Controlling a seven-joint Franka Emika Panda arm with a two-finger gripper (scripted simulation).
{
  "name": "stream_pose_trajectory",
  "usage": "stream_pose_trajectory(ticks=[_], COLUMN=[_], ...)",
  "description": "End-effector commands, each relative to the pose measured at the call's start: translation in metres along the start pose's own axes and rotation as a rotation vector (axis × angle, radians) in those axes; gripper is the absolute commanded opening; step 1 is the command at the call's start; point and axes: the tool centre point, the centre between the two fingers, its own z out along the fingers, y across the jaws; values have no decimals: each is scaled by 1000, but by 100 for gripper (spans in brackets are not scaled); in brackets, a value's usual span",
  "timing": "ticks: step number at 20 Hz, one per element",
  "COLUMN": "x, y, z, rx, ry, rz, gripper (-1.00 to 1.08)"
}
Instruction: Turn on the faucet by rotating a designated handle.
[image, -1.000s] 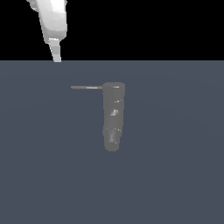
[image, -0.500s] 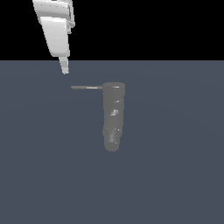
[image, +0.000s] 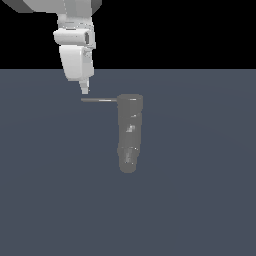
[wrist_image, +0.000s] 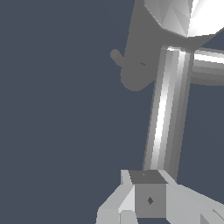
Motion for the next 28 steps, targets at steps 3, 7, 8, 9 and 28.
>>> stream_pose_trajectory(ticks=[3, 7, 8, 9, 28], x=[8, 13, 14, 15, 14], y=[-15, -24, -26, -27, -1], z=[12, 20, 21, 22, 24], rx=[0, -1, -1, -1, -1], ry=[2, 3, 3, 3, 2], rz=[75, 121, 130, 137, 153], gripper=[-100, -100, -100, -100, -100])
